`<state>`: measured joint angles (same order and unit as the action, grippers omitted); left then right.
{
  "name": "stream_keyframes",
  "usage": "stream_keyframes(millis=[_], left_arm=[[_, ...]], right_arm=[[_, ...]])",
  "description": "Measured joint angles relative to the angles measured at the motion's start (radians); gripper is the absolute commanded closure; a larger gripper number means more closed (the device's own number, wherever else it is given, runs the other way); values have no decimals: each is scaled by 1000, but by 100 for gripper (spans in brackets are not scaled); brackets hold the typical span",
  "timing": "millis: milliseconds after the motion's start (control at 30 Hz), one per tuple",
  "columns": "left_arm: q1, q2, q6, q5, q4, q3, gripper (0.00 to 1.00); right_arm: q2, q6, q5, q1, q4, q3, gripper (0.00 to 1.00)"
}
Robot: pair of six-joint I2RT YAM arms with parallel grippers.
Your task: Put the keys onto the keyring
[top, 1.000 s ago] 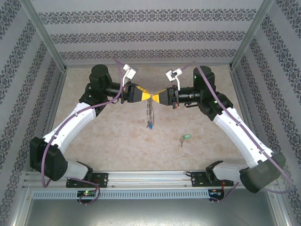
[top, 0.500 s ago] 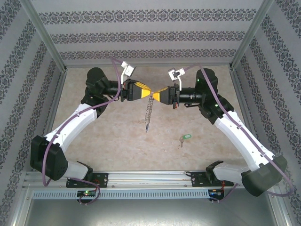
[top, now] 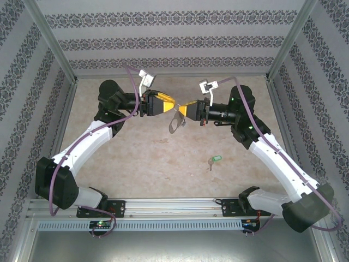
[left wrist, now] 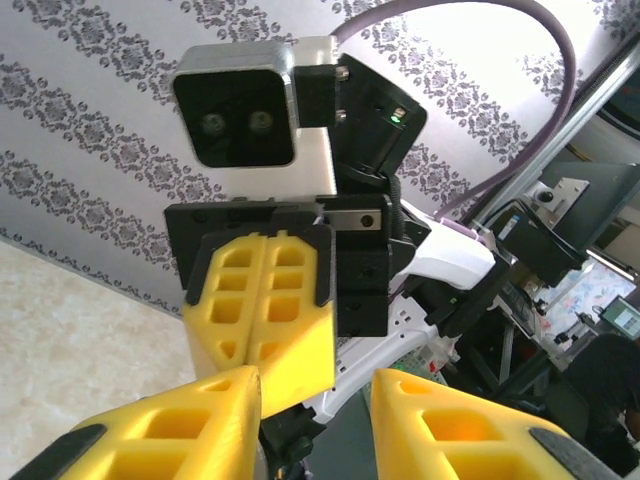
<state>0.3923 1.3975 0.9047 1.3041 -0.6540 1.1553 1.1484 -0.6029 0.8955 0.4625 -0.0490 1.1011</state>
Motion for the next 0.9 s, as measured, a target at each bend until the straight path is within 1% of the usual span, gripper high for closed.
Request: stream_keyframes(millis=[133,333,567,733,900], left_arm=[[-2,-11,-44,-22,43,-17,58],[-8,-13,-68,-34,68,-21,58],[-8,-13,-59,-45,62,-21,60],[-8,-13,-49,-50,58,-22,64],[-2,-11,-16,-53,16,-37,69]], right_arm=[[-18,-5,-2,0,-13,-5,100],[-38,-5,-10,1,-16,-9,100],[-39,-4,-39,18,-21,-11,100],[-30,-5,-54,21,-55,-12,100],[-15,-5,-62,31,-68,-12,100]])
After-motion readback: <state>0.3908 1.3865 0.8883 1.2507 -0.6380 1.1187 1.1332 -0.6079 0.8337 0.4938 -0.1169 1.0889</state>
